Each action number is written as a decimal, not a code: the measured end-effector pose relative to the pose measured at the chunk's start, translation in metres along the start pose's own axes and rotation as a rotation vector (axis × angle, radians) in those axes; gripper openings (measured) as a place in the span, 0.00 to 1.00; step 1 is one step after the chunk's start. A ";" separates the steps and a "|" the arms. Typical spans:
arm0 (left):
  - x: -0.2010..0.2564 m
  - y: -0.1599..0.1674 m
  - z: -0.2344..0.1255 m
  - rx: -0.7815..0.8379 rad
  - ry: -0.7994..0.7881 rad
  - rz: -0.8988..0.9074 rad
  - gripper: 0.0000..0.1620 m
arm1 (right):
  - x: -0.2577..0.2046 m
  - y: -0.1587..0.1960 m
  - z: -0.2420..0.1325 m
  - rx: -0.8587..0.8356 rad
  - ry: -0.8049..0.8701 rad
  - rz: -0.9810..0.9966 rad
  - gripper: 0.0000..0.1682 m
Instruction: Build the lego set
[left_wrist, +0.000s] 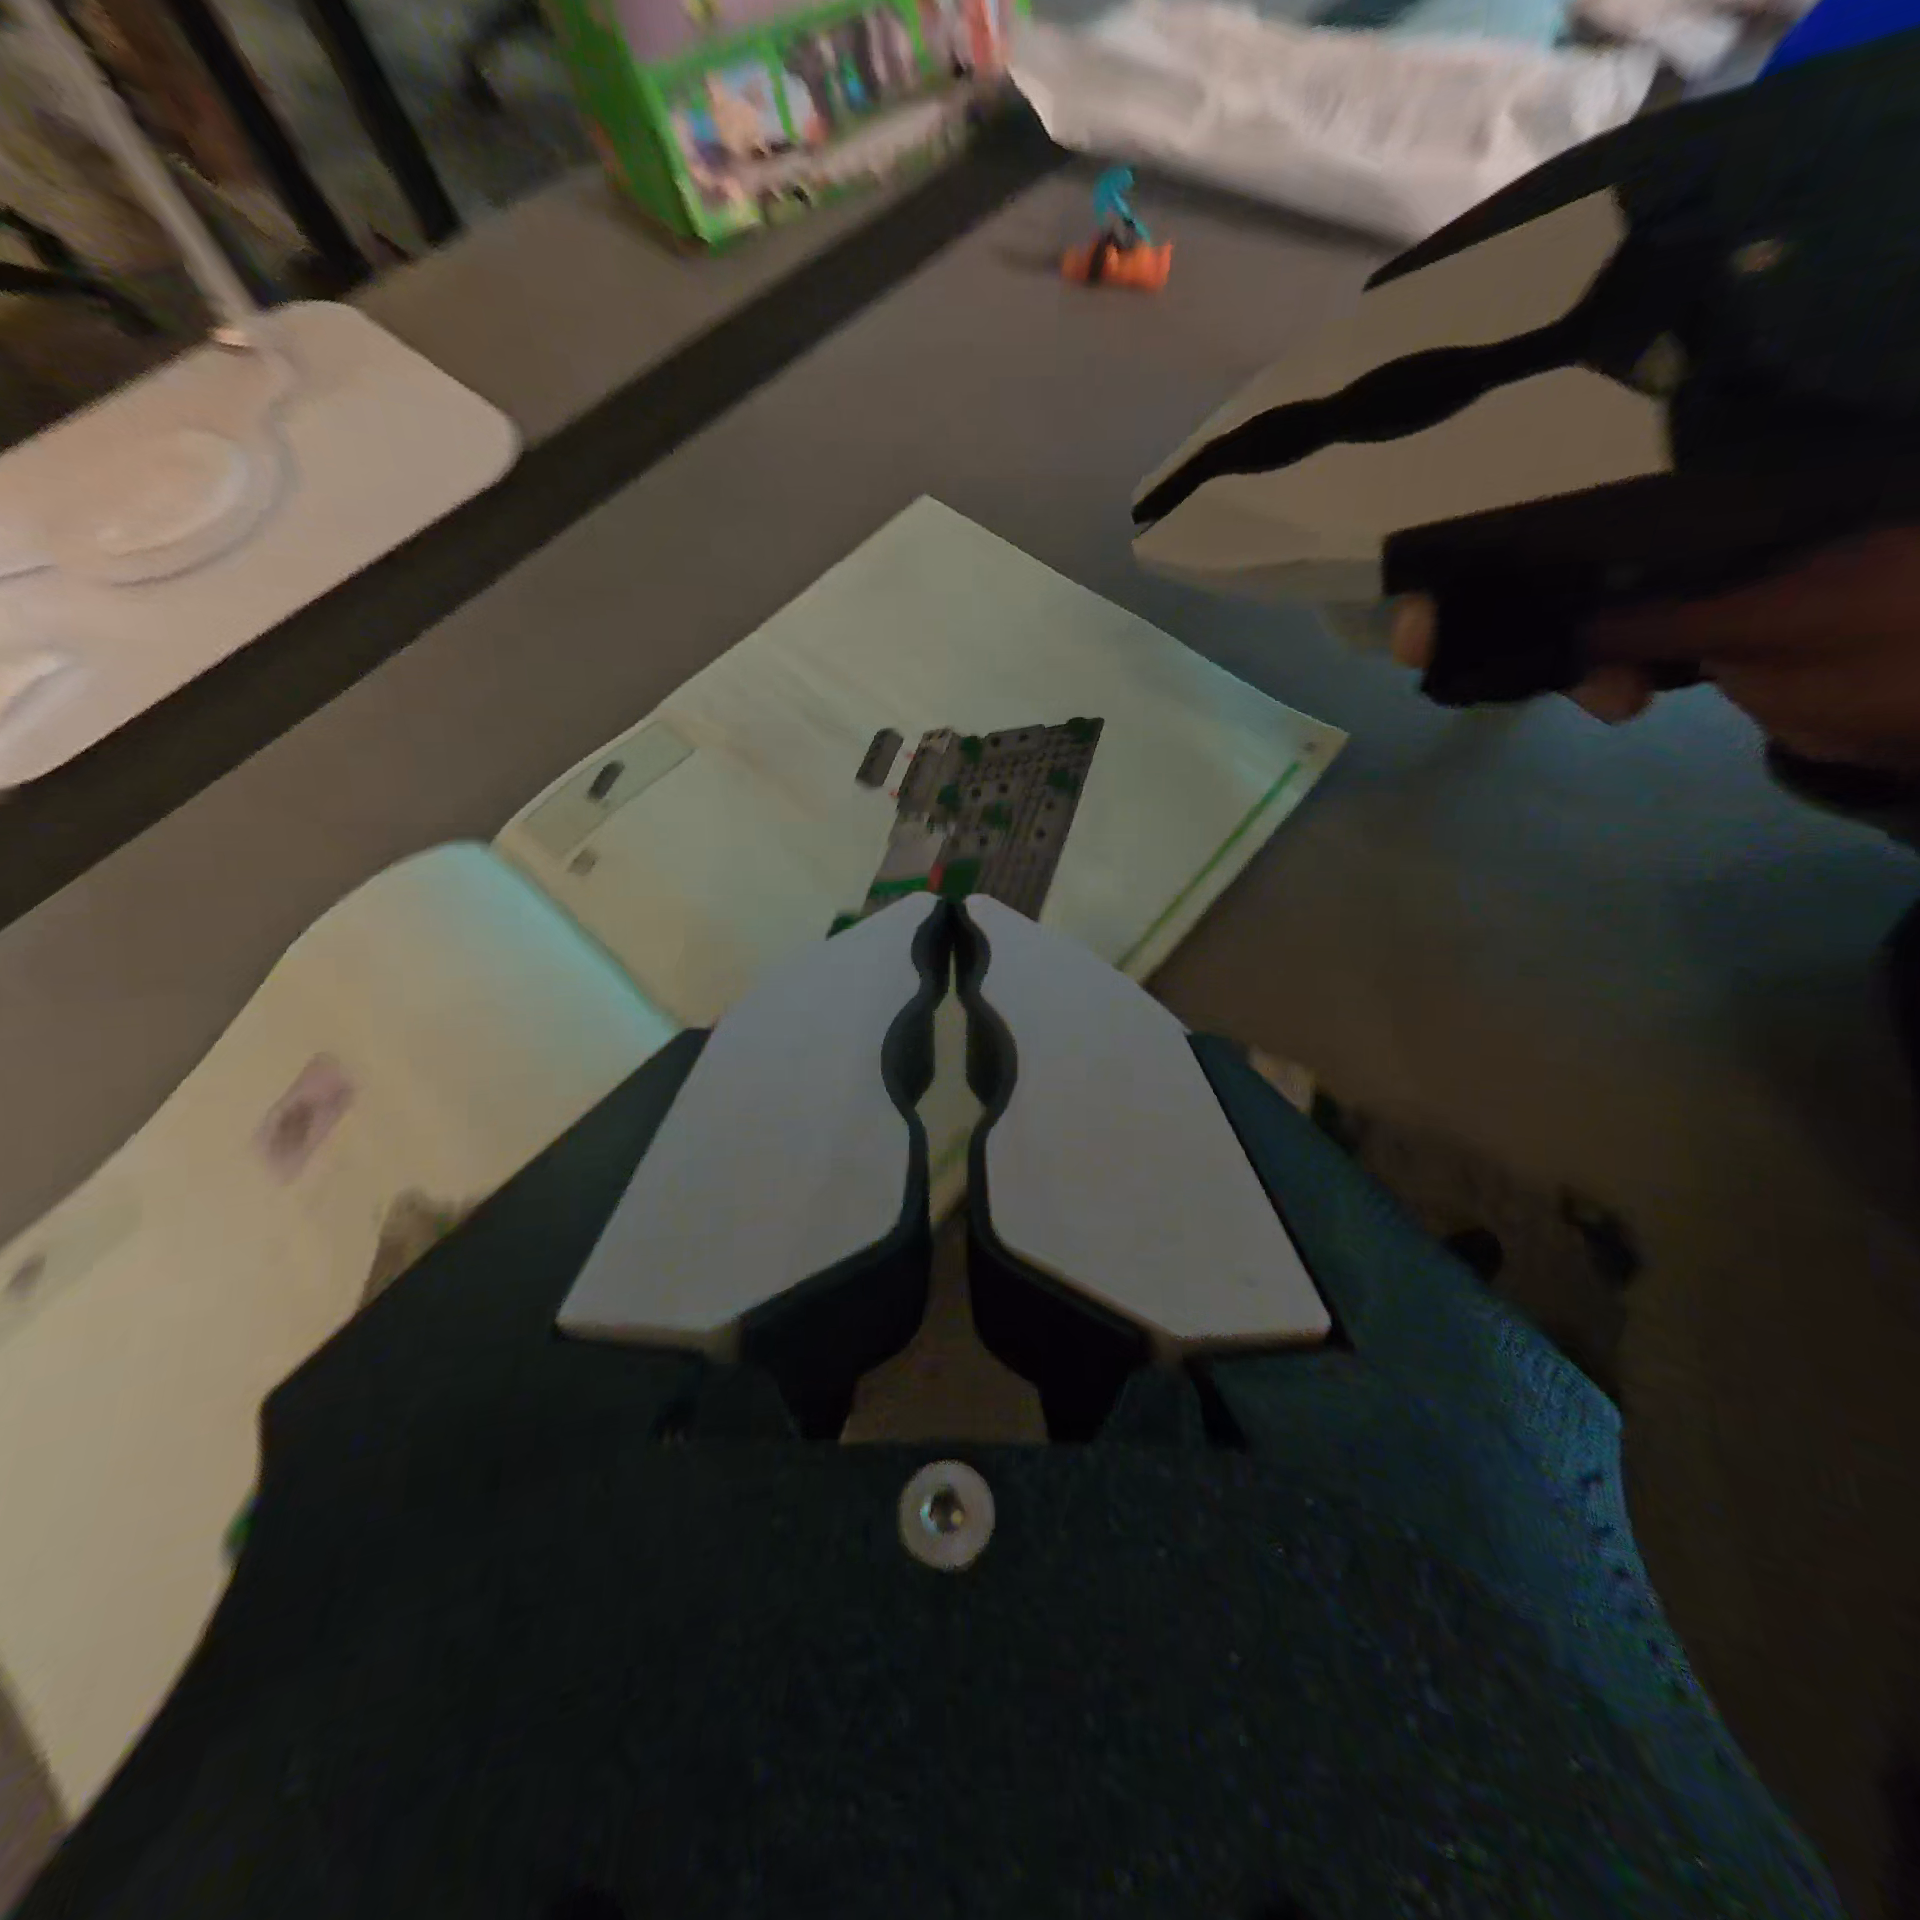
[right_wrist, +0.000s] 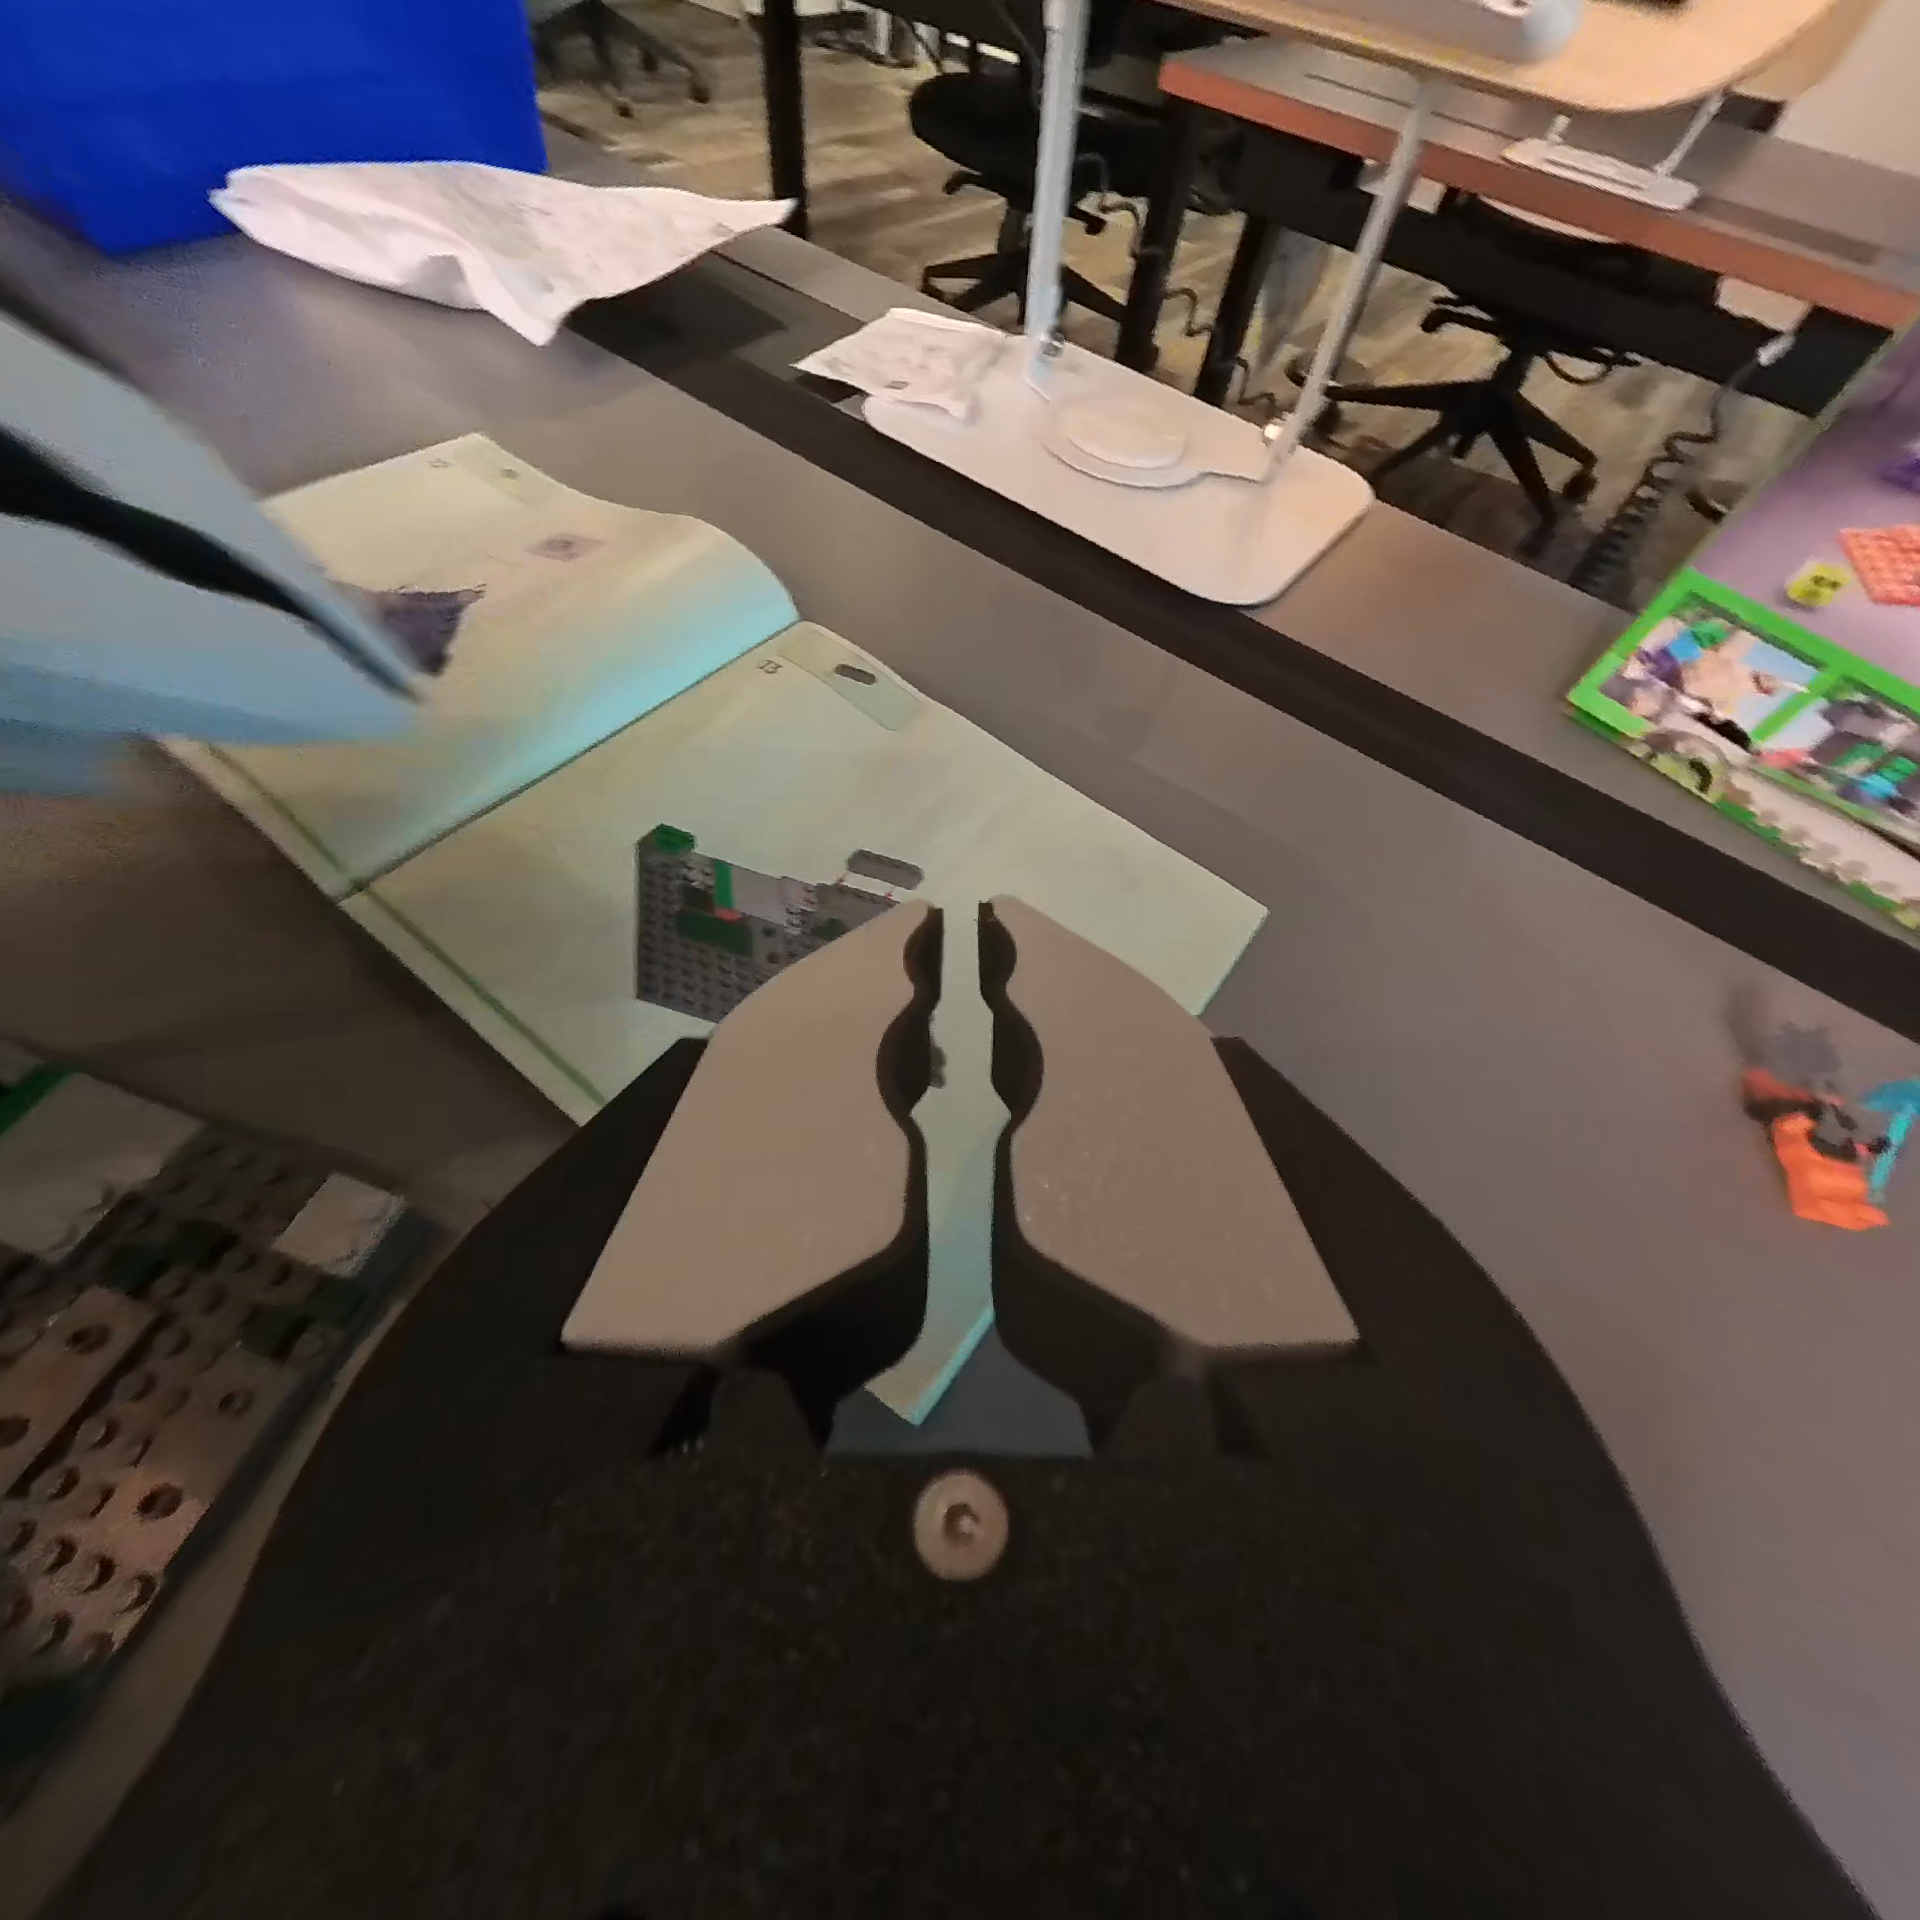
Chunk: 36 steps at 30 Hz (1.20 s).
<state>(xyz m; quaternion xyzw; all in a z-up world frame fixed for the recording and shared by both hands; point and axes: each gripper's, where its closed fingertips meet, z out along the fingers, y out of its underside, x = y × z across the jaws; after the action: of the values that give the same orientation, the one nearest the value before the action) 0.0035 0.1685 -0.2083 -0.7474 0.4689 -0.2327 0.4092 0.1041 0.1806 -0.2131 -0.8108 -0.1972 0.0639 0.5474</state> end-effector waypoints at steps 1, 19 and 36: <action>0.001 0.003 -0.010 0.026 -0.012 -0.019 0.00 | -0.002 -0.001 0.000 0.002 -0.005 -0.006 0.03; -0.001 0.095 -0.144 0.155 -0.306 -0.178 0.00 | -0.043 0.004 0.010 -0.014 -0.037 -0.203 0.00; -0.131 0.195 -0.321 -0.264 -0.536 -0.299 0.13 | -0.054 0.006 0.017 -0.035 -0.060 -0.185 0.00</action>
<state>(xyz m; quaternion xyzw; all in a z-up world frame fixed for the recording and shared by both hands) -0.3905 0.1152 -0.1865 -0.8891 0.2561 -0.0224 0.3788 0.0503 0.1724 -0.2310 -0.7962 -0.2884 0.0338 0.5308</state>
